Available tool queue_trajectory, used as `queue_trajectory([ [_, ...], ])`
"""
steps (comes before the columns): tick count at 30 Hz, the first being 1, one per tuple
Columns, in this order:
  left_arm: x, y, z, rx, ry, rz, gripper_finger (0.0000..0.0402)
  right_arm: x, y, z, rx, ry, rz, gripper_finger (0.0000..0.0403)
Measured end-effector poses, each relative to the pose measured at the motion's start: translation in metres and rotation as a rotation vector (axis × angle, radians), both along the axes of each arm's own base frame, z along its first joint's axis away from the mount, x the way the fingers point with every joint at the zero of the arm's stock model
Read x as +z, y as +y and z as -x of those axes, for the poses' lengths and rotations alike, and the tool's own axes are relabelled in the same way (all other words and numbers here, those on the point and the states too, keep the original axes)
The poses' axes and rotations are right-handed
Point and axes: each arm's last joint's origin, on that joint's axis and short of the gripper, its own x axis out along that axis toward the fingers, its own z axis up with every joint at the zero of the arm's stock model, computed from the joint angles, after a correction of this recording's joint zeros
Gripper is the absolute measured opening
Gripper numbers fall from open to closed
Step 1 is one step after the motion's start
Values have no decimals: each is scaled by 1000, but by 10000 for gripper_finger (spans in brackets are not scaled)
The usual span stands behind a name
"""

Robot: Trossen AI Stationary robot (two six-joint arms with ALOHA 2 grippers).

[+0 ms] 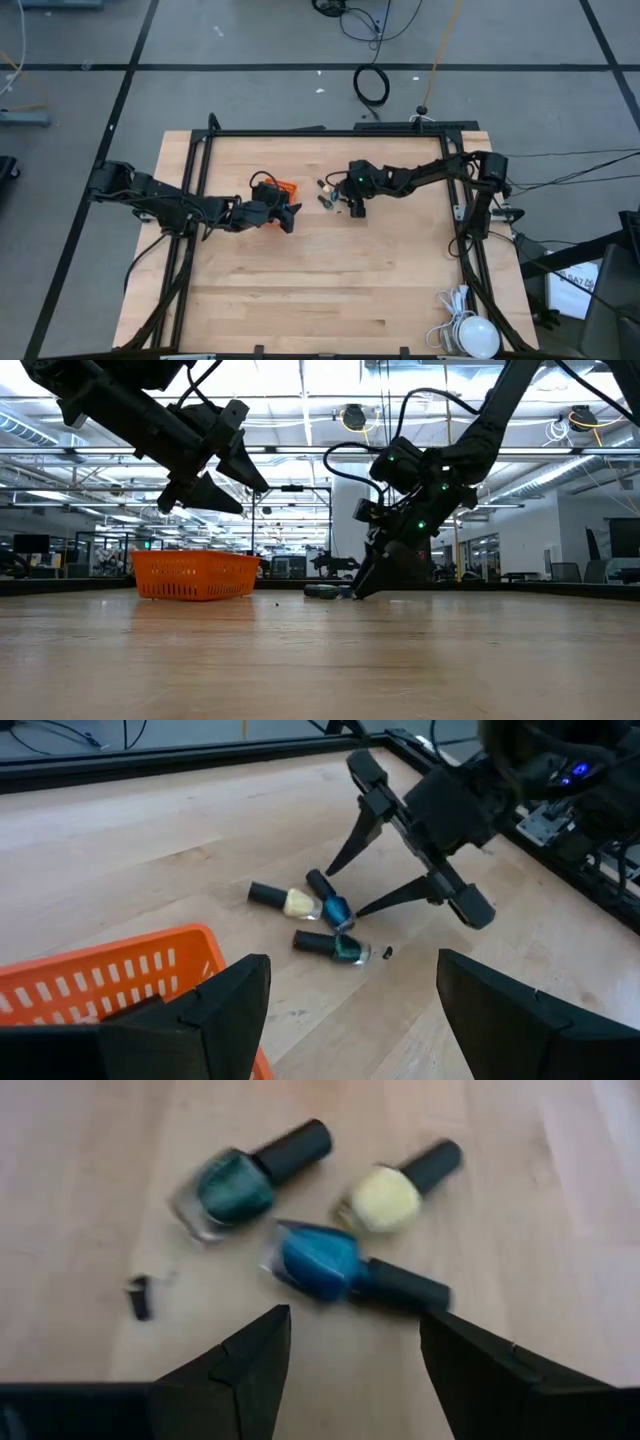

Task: Pick & Place Nail Polish
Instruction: Put the dark blue nail polish into the orange basket

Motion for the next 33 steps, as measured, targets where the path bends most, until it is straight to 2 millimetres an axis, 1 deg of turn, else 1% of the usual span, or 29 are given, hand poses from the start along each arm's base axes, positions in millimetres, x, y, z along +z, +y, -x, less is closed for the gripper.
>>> queue_trajectory([
  [7, -1, 1, 0, 3, 8, -3, 280, 2, 17, -4, 43, -1, -9, 212],
  [15, -1, 1, 0, 2, 9, -4, 280, 3, 49, -13, 137, -18, -5, 212],
  [17, -1, 1, 0, 2, 8, -3, 280, 3, 54, -13, 150, -14, 21, 212],
  [20, -1, 1, 0, 3, 8, -2, 280, 5, 57, -14, 131, 6, 116, 212],
  [23, -1, 1, 0, 5, 6, 0, 280, 14, 55, -13, 114, 2, 222, 212],
  [25, -1, 1, 0, 4, 5, 1, 280, 18, 47, -14, 90, -4, 248, 212],
  [27, -1, 1, 0, 5, 5, 2, 280, 21, 37, -12, 63, -1, 218, 212],
  [30, -1, 1, 0, 6, 4, 2, 280, 28, 20, -14, 68, -48, 138, 210],
  [33, -1, 1, 0, 6, 5, 3, 280, 23, 7, -14, 75, -47, 67, 205],
])
